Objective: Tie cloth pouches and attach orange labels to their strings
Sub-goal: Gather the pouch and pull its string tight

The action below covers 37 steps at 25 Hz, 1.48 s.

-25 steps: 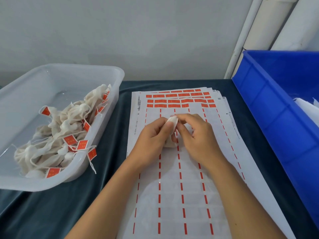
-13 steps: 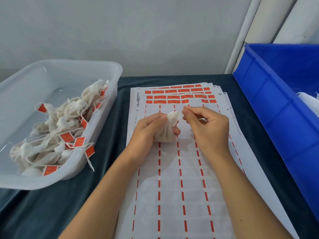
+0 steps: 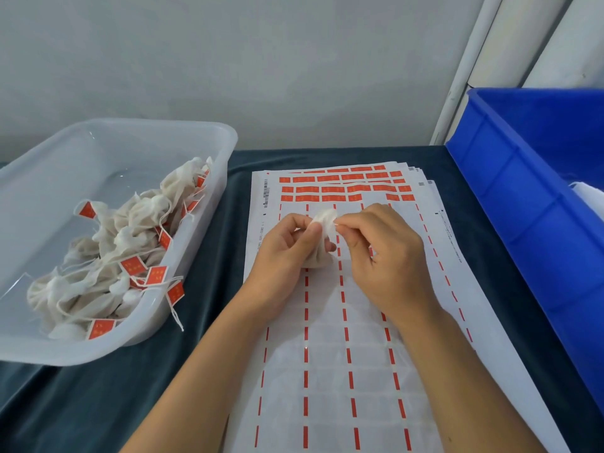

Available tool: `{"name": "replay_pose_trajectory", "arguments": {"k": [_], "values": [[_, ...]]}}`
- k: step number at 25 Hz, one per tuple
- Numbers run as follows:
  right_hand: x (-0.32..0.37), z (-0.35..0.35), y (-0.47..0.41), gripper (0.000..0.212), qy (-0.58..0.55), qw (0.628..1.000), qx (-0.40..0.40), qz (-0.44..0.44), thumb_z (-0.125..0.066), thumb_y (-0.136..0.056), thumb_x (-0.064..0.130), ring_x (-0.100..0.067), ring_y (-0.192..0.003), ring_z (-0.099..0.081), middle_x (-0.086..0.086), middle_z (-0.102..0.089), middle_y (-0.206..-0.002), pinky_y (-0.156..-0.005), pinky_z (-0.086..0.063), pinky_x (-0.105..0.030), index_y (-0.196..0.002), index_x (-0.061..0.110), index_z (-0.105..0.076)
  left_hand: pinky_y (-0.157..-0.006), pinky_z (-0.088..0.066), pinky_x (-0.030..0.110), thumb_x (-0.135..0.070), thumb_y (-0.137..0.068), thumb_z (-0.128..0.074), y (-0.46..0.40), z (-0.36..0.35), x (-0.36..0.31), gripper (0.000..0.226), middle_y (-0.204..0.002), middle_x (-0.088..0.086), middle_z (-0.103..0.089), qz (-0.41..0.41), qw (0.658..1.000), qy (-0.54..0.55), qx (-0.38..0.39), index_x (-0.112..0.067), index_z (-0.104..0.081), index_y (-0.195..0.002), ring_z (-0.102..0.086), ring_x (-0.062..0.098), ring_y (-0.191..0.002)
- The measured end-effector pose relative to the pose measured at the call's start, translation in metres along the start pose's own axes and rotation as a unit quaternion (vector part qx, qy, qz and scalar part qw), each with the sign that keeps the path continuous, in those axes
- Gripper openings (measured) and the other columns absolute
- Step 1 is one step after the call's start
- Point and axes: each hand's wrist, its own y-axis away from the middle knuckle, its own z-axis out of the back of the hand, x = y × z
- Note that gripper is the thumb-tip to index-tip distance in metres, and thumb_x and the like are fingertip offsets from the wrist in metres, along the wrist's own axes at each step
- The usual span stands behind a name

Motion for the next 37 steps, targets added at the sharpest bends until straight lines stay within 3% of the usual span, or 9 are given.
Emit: {"name": "replay_pose_trajectory", "arguments": {"k": [5, 10, 15, 18, 21, 24, 27, 30, 37], "values": [[-0.001, 0.004, -0.001, 0.012, -0.023, 0.991, -0.119, -0.057, -0.067, -0.100, 0.014, -0.009, -0.093, -0.064, -0.006, -0.072, -0.098, -0.086, -0.048, -0.010, -0.101, 0.004, -0.072, -0.094, -0.056, 0.036, -0.052, -0.102, -0.047, 0.005, 0.001, -0.007, 0.037, -0.099, -0.003, -0.072, -0.001, 0.989, -0.118, 0.094, -0.024, -0.072, -0.101, -0.068, 0.020, -0.097], [-0.003, 0.003, -0.002, 0.010, -0.033, 0.971, -0.155, -0.179, -0.064, -0.101, 0.017, -0.001, -0.082, -0.061, 0.003, -0.068, -0.093, -0.076, -0.046, -0.004, -0.095, 0.010, -0.066, -0.092, -0.054, 0.033, -0.051, -0.106, -0.048, 0.008, 0.005, -0.011, 0.041, -0.090, -0.009, -0.071, 0.049, 0.984, -0.106, 0.133, -0.029, -0.073, -0.082, -0.068, 0.009, -0.085], [-0.002, 0.000, 0.000, 0.006, -0.042, 0.986, -0.035, -0.154, -0.065, -0.100, 0.021, -0.001, -0.085, -0.060, 0.010, -0.063, -0.093, -0.074, -0.046, -0.005, -0.095, 0.017, -0.064, -0.100, -0.054, 0.043, -0.046, -0.102, -0.051, 0.005, 0.014, -0.005, 0.040, -0.104, 0.007, -0.071, 0.043, 0.989, 0.102, 0.102, -0.011, -0.073, -0.098, -0.067, 0.023, -0.100], [0.005, -0.006, 0.002, 0.005, -0.019, 0.994, 0.058, -0.088, -0.064, -0.100, 0.019, -0.006, -0.084, -0.057, 0.008, -0.062, -0.093, -0.075, -0.045, -0.008, -0.095, 0.019, -0.063, -0.104, -0.055, 0.043, -0.049, -0.100, -0.057, 0.001, 0.014, -0.009, 0.035, -0.103, 0.000, -0.068, 0.032, 0.979, 0.189, 0.069, -0.023, -0.079, -0.110, -0.065, 0.018, -0.103], [0.010, -0.010, 0.004, 0.010, -0.016, 0.997, 0.071, 0.001, -0.061, -0.099, 0.021, -0.009, -0.087, -0.057, 0.001, -0.066, -0.096, -0.080, -0.048, -0.011, -0.097, 0.013, -0.067, -0.096, -0.059, 0.035, -0.055, -0.101, -0.057, 0.000, 0.013, -0.008, 0.030, -0.114, -0.014, -0.076, 0.014, 0.999, 0.047, 0.013, -0.038, -0.080, -0.108, -0.072, 0.011, -0.110], [0.007, -0.006, 0.001, 0.017, -0.030, 0.999, 0.017, 0.014, -0.061, -0.100, 0.025, -0.009, -0.092, -0.058, -0.003, -0.067, -0.099, -0.087, -0.048, -0.012, -0.099, 0.009, -0.069, -0.072, -0.053, 0.014, -0.040, -0.108, -0.052, 0.001, 0.007, -0.010, 0.042, -0.079, -0.012, -0.070, -0.054, 0.993, -0.105, 0.010, -0.026, -0.067, -0.072, -0.065, 0.000, -0.075], [0.007, -0.004, 0.000, 0.017, -0.070, 0.997, 0.016, -0.031, -0.061, -0.100, 0.027, -0.009, -0.101, -0.061, 0.001, -0.068, -0.109, -0.090, -0.052, -0.016, -0.102, 0.012, -0.068, -0.062, -0.046, 0.019, -0.036, -0.099, -0.057, 0.002, 0.004, -0.009, 0.033, -0.072, 0.005, -0.060, -0.057, 0.988, -0.128, 0.067, -0.015, -0.062, -0.074, -0.054, 0.010, -0.066], [0.010, -0.004, 0.001, 0.017, -0.172, 0.974, 0.075, -0.126, -0.060, -0.099, 0.033, -0.002, -0.102, -0.066, 0.015, -0.070, -0.106, -0.086, -0.056, -0.015, -0.104, 0.021, -0.068, -0.053, -0.040, 0.016, -0.033, -0.101, -0.064, 0.003, 0.000, -0.004, 0.025, -0.065, -0.002, -0.058, -0.047, 0.979, -0.185, 0.064, -0.020, -0.068, -0.080, -0.048, 0.004, -0.056], [0.008, -0.004, 0.000, 0.004, -0.164, 0.972, 0.059, -0.159, -0.069, -0.096, 0.025, 0.002, -0.096, -0.066, 0.022, -0.068, -0.095, -0.081, -0.051, -0.007, -0.100, 0.025, -0.070, -0.062, -0.049, 0.008, -0.031, -0.097, -0.067, 0.004, -0.015, 0.003, 0.014, -0.081, -0.021, -0.070, -0.044, 0.968, -0.228, -0.095, -0.031, -0.070, -0.084, -0.065, 0.000, -0.082]]}}
